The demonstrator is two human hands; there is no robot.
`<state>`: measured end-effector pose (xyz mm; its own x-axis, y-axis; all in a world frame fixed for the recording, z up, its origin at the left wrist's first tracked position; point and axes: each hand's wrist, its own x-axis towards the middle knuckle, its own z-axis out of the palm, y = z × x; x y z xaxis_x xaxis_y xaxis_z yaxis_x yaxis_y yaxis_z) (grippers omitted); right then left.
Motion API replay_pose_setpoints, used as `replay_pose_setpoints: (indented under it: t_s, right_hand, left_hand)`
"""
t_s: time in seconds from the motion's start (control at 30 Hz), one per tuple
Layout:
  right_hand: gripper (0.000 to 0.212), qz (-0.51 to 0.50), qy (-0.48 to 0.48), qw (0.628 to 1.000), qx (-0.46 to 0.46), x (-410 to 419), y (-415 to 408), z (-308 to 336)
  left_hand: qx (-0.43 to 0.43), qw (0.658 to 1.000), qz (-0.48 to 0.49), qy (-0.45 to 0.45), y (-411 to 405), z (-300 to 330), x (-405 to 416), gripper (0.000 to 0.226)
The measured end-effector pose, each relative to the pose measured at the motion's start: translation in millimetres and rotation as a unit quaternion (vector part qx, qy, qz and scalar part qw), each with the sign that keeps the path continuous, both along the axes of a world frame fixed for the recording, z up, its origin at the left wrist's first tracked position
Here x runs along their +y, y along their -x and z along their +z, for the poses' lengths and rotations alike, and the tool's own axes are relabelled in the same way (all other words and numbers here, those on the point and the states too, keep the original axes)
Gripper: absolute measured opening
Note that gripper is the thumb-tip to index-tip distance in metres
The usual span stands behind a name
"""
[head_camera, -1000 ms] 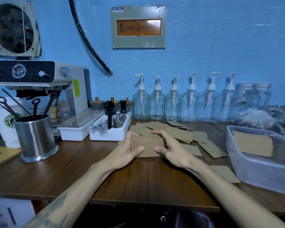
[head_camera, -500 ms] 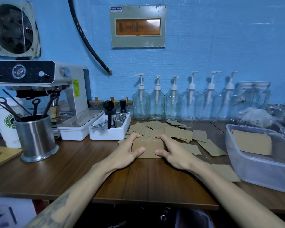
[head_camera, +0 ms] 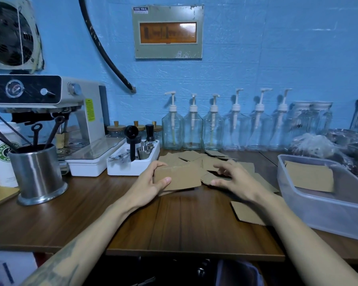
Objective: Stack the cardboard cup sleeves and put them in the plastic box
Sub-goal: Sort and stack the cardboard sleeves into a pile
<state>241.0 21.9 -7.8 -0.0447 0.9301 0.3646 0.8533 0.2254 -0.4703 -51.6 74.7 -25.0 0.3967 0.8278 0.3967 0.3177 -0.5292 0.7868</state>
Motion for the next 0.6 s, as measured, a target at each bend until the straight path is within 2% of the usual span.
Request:
replay_pose_setpoints:
  t_s: [0.17,0.4,0.5,0.6]
  right_hand:
    - [0.055,-0.086,0.086,0.987,-0.103,2.0,-11.6,-6.7]
    - [0.052,-0.117,0.091,0.981,-0.123,-4.2,-10.1,-0.9]
    - [0.045,-0.109,0.058,0.992,-0.031,-5.3,-5.9,3.6]
    - [0.027,-0.079,0.055,0.993,0.073,-4.4,-4.1,6.4]
  left_hand:
    - [0.038,0.999,-0.001,-0.007,1.2,-3.7,3.6,0.029]
    - [0.052,0.999,-0.008,-0.005,1.4,-3.7,3.0,0.030]
    - [0.053,0.998,-0.011,-0.009,0.8,-3.0,1.3,0.029]
    - [0.063,0.998,-0.001,-0.023,0.4,-2.3,1.8,0.029]
